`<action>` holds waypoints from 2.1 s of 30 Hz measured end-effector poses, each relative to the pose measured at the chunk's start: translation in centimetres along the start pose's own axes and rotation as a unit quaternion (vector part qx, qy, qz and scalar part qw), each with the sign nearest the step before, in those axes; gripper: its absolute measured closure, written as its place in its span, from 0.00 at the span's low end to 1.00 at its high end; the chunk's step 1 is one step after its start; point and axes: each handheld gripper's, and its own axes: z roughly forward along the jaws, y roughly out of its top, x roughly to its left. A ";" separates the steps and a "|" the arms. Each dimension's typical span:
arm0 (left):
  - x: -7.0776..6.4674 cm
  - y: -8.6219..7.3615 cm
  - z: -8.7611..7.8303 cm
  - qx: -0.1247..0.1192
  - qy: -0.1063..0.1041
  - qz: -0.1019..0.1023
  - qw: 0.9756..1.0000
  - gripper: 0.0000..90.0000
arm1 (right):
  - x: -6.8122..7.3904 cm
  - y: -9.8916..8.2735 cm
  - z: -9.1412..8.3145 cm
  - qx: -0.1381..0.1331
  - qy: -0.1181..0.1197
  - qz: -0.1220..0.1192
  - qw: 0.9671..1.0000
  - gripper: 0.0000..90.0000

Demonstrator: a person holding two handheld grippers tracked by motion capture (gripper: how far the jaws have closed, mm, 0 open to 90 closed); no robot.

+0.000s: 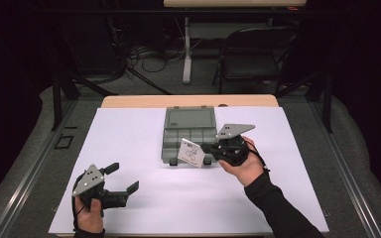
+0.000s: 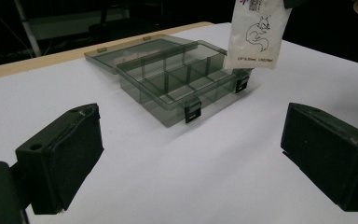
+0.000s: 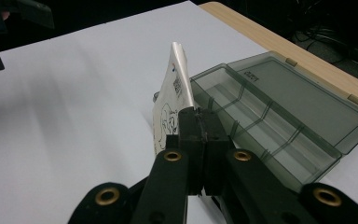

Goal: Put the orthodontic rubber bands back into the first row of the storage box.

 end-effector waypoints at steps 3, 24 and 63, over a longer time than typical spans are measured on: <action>0.0 0.0 0.0 0.000 0.000 0.000 1.000 0.06 | -0.4 0.6 0.1 -0.003 -0.002 0.000 1.000 1.00; 0.0 0.0 0.0 -0.001 -0.001 0.002 1.000 0.06 | -3.6 4.0 2.0 0.013 -0.033 0.000 0.999 1.00; 0.2 -0.2 0.1 0.002 0.002 -0.005 1.000 0.06 | -8.7 3.2 7.6 0.076 -0.083 0.013 0.994 1.00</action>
